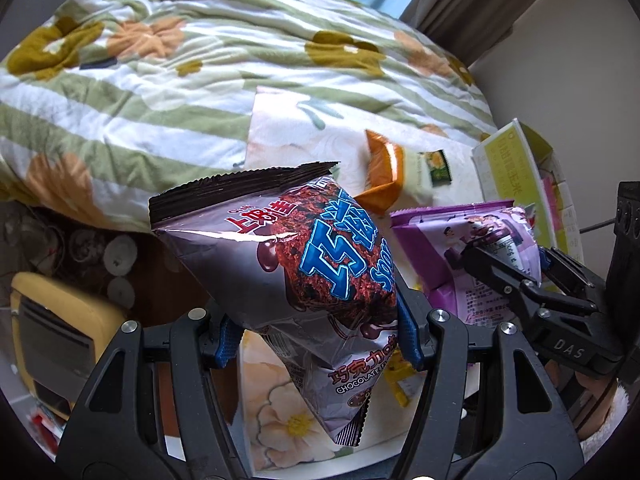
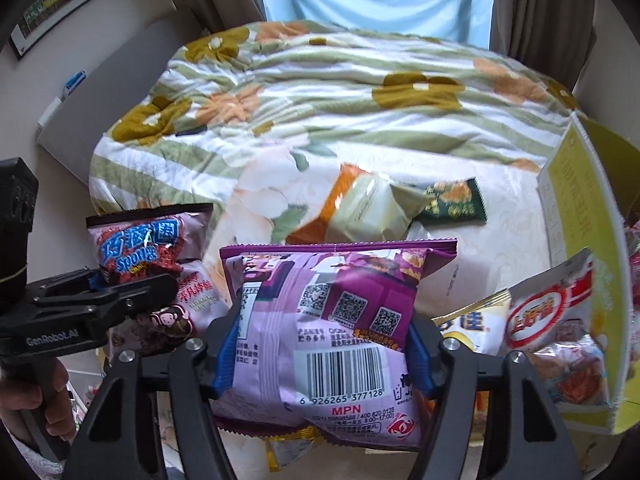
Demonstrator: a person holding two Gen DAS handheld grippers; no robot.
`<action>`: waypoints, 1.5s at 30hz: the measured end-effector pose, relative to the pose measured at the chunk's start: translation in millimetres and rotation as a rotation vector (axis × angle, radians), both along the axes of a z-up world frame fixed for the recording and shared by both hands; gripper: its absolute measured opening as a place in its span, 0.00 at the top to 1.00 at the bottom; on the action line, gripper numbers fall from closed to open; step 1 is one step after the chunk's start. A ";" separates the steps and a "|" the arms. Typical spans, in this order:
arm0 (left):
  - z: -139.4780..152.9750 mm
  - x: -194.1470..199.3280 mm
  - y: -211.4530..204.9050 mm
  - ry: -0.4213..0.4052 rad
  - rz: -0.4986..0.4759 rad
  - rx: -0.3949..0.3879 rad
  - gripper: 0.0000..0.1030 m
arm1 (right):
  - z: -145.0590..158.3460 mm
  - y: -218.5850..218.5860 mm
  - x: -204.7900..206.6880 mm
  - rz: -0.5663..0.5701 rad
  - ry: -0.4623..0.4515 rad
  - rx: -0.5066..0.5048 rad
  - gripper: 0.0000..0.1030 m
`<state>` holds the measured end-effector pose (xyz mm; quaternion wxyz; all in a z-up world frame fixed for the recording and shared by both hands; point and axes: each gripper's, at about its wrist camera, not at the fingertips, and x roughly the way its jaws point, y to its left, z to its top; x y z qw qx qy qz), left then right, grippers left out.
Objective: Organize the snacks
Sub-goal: 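Grasp the blue-lettered chocolate bag with left tool while right tool grasps purple bag, then carry both bags over the cardboard box and open both tools to drop them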
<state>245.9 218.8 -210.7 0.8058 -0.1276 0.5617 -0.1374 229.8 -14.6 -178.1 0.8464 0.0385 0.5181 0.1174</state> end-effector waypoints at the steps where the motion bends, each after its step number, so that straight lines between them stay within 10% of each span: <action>1: 8.3 -1.5 -2.8 -0.013 -0.005 -0.002 0.43 | 6.9 -2.6 -1.6 -0.008 -0.011 0.009 0.39; 17: 121.8 -2.0 -173.1 -0.204 -0.108 -0.072 0.43 | 118.8 -181.8 -38.2 -0.166 -0.222 0.057 0.39; 37: 66.5 2.5 -459.6 -0.062 -0.282 -0.101 0.43 | 108.2 -398.0 -40.8 -0.232 -0.177 0.070 0.39; 41: 51.2 1.4 -476.3 -0.068 -0.292 -0.004 0.04 | 100.9 -410.3 -36.0 -0.238 -0.162 0.074 0.39; 45: 47.7 -3.0 -464.3 -0.076 -0.261 0.046 0.01 | 93.1 -416.8 -35.0 -0.246 -0.147 0.078 0.39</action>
